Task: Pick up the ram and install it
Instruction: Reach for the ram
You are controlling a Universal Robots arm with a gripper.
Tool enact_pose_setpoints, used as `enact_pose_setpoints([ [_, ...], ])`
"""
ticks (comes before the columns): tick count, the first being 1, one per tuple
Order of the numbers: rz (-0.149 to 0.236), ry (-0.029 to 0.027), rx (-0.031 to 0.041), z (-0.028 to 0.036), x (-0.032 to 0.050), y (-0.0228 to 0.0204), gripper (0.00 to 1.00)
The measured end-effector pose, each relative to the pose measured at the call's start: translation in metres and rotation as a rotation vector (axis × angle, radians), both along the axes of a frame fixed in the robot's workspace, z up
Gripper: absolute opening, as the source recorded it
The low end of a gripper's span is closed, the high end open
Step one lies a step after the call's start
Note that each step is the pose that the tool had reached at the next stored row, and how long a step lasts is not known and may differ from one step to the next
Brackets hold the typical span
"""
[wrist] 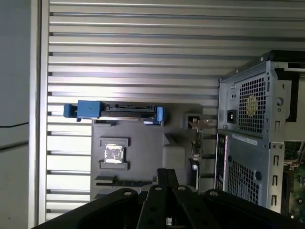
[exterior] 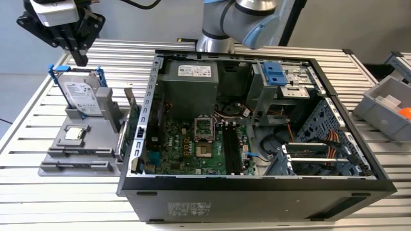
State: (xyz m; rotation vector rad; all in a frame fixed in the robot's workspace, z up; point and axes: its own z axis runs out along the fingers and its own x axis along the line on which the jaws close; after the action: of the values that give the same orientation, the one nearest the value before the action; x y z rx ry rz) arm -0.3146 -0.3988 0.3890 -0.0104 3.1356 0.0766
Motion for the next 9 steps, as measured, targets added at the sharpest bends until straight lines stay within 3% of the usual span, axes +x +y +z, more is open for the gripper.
enact_pose_setpoints([
  [9, 0.002, 0.0058, 0.0, -0.0003, -0.0092, 0.0, 0.0],
])
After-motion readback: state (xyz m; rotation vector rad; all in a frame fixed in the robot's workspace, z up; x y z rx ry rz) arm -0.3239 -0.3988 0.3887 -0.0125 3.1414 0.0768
